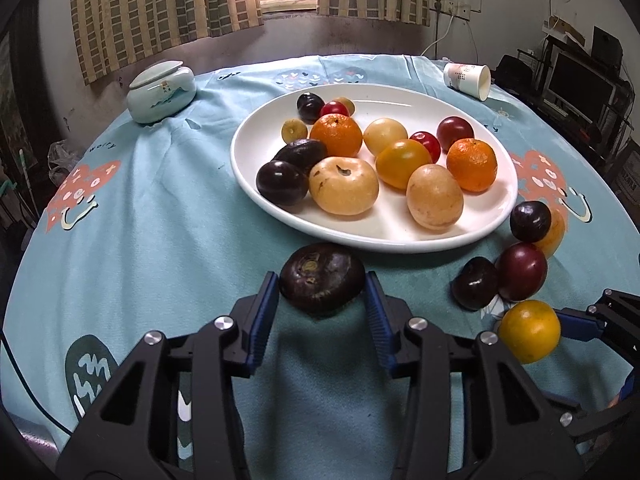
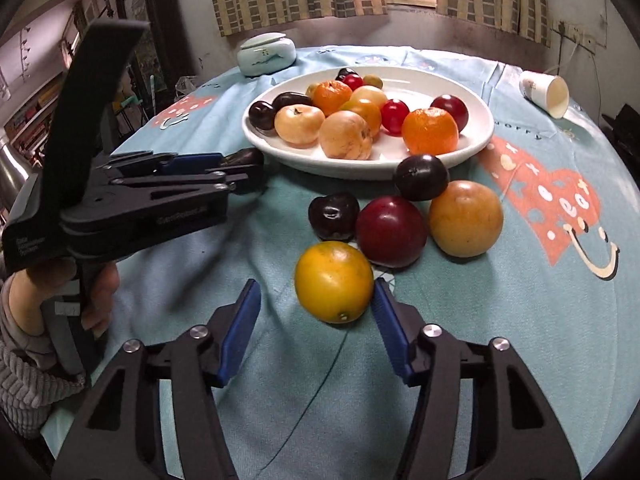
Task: Organize fruits
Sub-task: 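Grasp a dark purple fruit with the left tool while the right tool grasps a yellow grapefruit, then carry both fruits onto the white plate and open both tools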
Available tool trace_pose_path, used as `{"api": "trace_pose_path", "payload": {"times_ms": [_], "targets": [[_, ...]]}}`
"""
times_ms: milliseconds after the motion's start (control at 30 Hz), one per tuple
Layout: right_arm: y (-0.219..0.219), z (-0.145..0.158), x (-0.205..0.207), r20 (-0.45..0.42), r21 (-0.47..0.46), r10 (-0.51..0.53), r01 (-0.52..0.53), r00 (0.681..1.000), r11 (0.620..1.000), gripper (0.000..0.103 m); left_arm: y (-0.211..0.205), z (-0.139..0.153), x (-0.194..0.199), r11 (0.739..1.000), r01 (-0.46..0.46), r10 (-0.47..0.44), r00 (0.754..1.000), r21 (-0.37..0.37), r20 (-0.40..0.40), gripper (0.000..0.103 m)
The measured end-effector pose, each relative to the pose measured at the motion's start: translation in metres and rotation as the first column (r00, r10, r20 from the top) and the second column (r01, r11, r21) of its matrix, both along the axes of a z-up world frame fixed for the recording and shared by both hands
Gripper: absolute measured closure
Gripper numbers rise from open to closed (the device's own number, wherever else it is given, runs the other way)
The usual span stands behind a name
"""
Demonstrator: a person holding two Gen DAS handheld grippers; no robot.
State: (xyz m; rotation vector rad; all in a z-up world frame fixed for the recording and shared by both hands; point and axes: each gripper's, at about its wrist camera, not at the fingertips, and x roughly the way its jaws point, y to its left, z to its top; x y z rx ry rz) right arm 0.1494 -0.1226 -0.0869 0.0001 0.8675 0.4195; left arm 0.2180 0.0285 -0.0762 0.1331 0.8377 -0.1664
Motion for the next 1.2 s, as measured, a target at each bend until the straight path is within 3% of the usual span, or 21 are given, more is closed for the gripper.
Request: {"api": "trace_pose_path", "payload": {"times_ms": [133, 267, 433, 733, 900, 1067, 1200], "targets": [[-0.009, -0.001, 0.007, -0.025, 0.049, -0.027, 0.028, 0.999, 0.998, 0.059, 0.0, 0.001, -0.001, 1.0, -0.001, 0.001, 1.0, -0.002, 0.001, 0.059], [-0.01, -0.002, 0.007, -0.028, 0.061, -0.03, 0.032, 0.999, 0.998, 0.063, -0.002, 0.006, -0.008, 1.0, -0.002, 0.002, 1.0, -0.002, 0.023, 0.059], [-0.009, 0.001, 0.004, -0.017, 0.057, -0.022, 0.023, 1.0, 0.998, 0.063, -0.011, 0.032, -0.039, 1.0, 0.011, -0.014, 0.989, 0.022, 0.145, 0.059], [-0.029, 0.024, -0.015, 0.066, 0.118, -0.071, 0.063, 0.995, 0.991, 0.063, -0.007, 0.066, -0.087, 1.0, 0.0, 0.0, 0.962, 0.0, 0.272, 0.059], [-0.052, 0.057, -0.01, 0.137, 0.145, -0.125, 0.105, 0.983, 0.984, 0.063, -0.012, 0.086, -0.077, 0.999, 0.0, -0.011, 0.946, 0.035, 0.325, 0.059], [-0.064, 0.089, 0.019, 0.202, 0.13, -0.156, 0.131, 0.967, 0.983, 0.063, -0.021, 0.097, -0.049, 0.998, -0.007, -0.017, 0.936, 0.066, 0.352, 0.059], [-0.066, 0.097, 0.05, 0.221, 0.125, -0.159, 0.134, 0.962, 0.983, 0.063, -0.026, 0.095, -0.022, 0.995, -0.023, -0.013, 0.934, 0.095, 0.358, 0.059]]}}
